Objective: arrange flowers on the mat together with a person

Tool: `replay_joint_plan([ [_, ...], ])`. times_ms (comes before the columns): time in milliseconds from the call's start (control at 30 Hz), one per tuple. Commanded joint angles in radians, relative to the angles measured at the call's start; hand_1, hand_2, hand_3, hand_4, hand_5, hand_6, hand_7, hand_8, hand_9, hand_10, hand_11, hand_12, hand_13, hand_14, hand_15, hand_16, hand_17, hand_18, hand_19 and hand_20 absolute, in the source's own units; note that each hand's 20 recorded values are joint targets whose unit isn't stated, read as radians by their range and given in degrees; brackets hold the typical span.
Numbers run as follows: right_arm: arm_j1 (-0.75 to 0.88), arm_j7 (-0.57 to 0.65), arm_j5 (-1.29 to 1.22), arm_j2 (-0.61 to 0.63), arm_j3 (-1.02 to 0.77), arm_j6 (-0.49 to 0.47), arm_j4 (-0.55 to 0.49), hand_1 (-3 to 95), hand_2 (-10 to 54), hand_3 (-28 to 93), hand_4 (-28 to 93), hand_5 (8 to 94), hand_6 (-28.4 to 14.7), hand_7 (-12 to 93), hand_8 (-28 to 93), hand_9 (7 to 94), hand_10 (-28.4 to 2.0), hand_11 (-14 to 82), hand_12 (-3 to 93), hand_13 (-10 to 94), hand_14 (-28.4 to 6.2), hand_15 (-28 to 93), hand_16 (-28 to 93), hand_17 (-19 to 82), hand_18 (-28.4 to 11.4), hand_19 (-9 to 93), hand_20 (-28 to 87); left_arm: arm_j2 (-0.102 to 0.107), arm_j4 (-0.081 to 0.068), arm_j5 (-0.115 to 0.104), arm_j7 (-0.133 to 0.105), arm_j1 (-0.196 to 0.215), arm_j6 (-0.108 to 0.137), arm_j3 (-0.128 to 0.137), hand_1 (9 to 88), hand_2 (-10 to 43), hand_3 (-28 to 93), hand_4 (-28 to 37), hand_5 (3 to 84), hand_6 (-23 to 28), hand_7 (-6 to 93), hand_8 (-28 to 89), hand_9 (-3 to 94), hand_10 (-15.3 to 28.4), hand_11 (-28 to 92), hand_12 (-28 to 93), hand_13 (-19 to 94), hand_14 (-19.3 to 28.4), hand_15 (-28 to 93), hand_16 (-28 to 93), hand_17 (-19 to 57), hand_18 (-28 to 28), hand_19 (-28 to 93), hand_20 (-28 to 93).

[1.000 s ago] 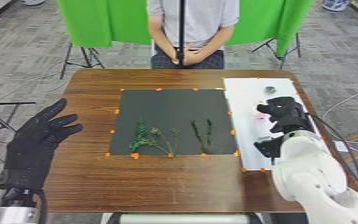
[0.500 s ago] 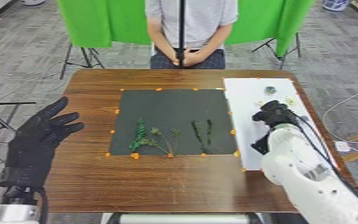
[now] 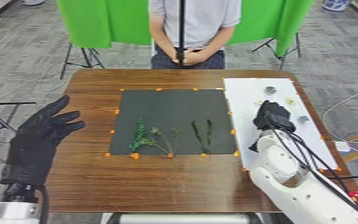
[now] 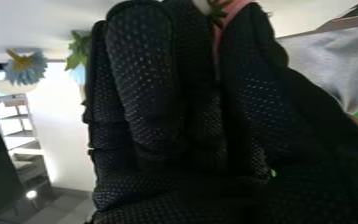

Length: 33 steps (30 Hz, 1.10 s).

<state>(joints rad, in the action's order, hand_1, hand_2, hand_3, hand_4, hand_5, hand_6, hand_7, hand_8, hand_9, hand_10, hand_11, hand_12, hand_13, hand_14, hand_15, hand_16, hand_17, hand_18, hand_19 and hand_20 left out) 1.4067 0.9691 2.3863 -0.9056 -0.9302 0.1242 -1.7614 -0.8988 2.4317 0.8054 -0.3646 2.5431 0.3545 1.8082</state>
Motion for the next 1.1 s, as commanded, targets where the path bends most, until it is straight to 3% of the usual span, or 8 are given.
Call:
replay_joint_plan([
  [33,0.006,-0.007,0.028,0.021,0.006,0.060,0.012,66.0,-9.5,59,-28,85.5,2.1,15,3,91.3,-6.8,8.5,34.3,85,-2.4,45,27,43,-14.0,81,-10,0.014,0.008,0.001,-0.015,0.015,0.004,-0.003,16.5,5.2,77,-28.3,35.6,7.0,15.4,-11,36.5,19.8,26,11,27,28.4,57,-10,-9.2,23.5,49,13],
  [200,0.026,-0.013,0.054,0.021,-0.011,0.134,-0.022,66.6,-9.5,59,-28,86.3,1.8,15,3,92.1,-6.3,9.0,35.0,85,-1.8,44,29,42,-13.5,81,-9,0.016,0.015,0.003,-0.013,0.009,0.001,0.001,16.6,5.2,77,-28.3,35.5,7.0,15.5,-11,36.5,19.8,26,11,26,28.4,57,-10,-9.2,23.5,49,13],
  [333,0.025,-0.063,0.044,0.015,-0.003,0.212,-0.103,66.1,-9.5,61,-28,86.8,1.5,15,3,92.7,-6.5,9.4,35.2,85,-1.9,45,29,41,-12.4,80,-9,0.036,0.018,0.003,-0.011,0.004,0.001,0.016,16.7,5.2,77,-28.3,35.5,7.0,15.5,-11,36.5,19.8,26,11,27,28.4,57,-10,-9.2,23.6,50,14],
  [533,-0.077,-0.275,-0.114,-0.062,0.107,0.170,-0.194,65.5,-9.5,62,-28,86.5,1.2,16,4,92.6,-6.7,9.6,36.1,84,-1.6,46,30,39,-11.6,79,-7,0.076,0.007,0.006,0.018,-0.092,-0.009,0.008,16.8,5.2,77,-28.3,35.5,6.9,15.4,-11,36.5,19.9,26,11,27,28.4,57,-10,-8.8,24.0,51,14],
  [633,-0.162,-0.350,-0.133,-0.133,0.212,0.133,-0.167,64.8,-9.5,63,-28,85.9,1.2,16,4,92.2,-6.6,9.8,36.8,84,-1.6,46,30,39,-11.5,78,-5,0.103,-0.001,0.013,0.022,-0.153,0.014,-0.017,16.9,5.3,77,-28.3,35.4,7.0,15.6,-11,36.2,19.8,26,11,26,28.3,57,-10,-8.7,24.1,51,14],
  [767,-0.232,-0.456,-0.140,-0.250,0.304,0.070,-0.104,64.3,-9.5,63,-28,85.1,1.2,17,4,91.6,-6.0,10.0,36.9,83,-1.6,47,30,39,-10.8,77,-4,0.119,-0.006,0.009,0.012,-0.200,0.010,-0.030,17.0,5.3,77,-28.3,35.2,6.9,15.6,-11,35.7,19.7,26,11,25,27.8,57,-10,-8.8,23.9,51,14],
  [967,-0.279,-0.594,-0.105,-0.410,0.363,-0.022,0.033,63.7,-9.5,64,-28,84.4,1.5,17,4,91.3,-5.8,10.7,37.4,83,-1.6,47,29,38,-10.6,76,-3,0.113,-0.011,0.009,0.022,-0.240,0.004,-0.031,17.1,5.4,77,-28.3,34.7,6.7,15.9,-11,35.4,19.7,26,11,25,27.8,56,-10,-8.8,23.9,51,14],
  [1100,-0.324,-0.596,-0.096,-0.434,0.425,-0.031,0.080,63.8,-9.5,63,-28,84.0,1.6,17,4,91.0,-6.0,10.8,37.5,82,-1.5,47,29,38,-10.1,75,-2,0.131,-0.026,0.014,0.037,-0.306,-0.008,-0.067,17.2,5.4,77,-28.3,34.7,6.6,16.0,-11,35.3,19.7,26,11,25,27.9,57,-10,-8.7,24.2,51,14],
])
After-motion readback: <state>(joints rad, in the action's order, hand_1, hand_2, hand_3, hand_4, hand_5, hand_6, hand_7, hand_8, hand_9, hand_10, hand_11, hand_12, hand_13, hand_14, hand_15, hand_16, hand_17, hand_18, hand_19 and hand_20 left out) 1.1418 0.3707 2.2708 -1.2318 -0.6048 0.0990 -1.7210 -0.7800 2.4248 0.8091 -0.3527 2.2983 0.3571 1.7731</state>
